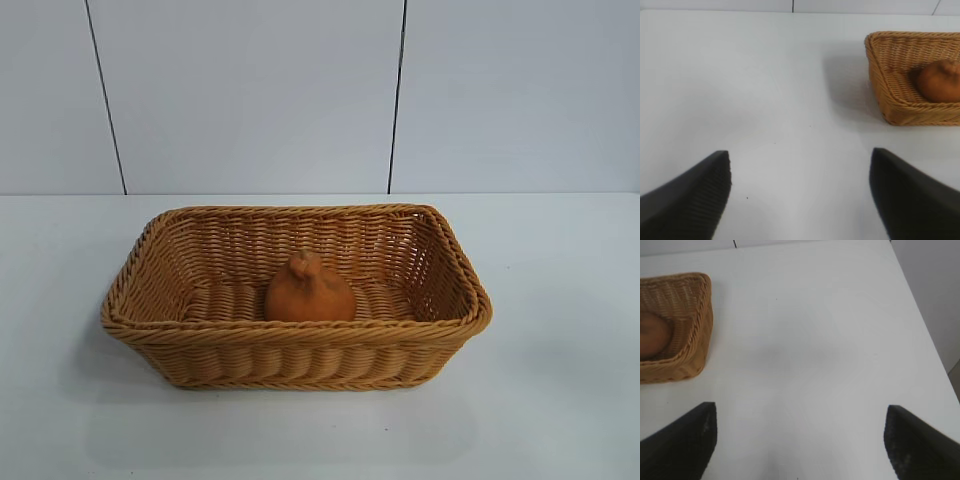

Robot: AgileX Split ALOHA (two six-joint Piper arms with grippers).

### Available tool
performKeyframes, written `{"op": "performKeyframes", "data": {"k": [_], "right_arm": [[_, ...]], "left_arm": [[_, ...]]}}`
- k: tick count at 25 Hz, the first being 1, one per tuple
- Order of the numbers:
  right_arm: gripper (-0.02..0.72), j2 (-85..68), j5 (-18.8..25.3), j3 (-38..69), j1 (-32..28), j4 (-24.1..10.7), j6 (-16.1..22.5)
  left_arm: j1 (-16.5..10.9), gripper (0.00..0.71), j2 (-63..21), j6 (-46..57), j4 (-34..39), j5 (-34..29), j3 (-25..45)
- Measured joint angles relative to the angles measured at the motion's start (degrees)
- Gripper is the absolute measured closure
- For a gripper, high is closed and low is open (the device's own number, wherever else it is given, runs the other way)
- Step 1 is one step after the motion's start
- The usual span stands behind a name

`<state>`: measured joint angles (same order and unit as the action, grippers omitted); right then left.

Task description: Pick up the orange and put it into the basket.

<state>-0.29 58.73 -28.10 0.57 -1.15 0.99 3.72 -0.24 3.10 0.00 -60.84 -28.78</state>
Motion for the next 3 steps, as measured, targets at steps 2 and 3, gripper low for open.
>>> {"op": "performKeyframes", "data": {"k": [2, 3], "right_arm": [[0.085, -0.06, 0.0, 0.0, 0.0, 0.05, 0.0], [0.085, -0.06, 0.0, 0.0, 0.0, 0.07, 0.0]], "left_arm": [[0.0, 0.161, 0.0, 0.0, 0.0, 0.0, 0.0], [0.0, 0.161, 0.0, 0.0, 0.0, 0.0, 0.0]]}}
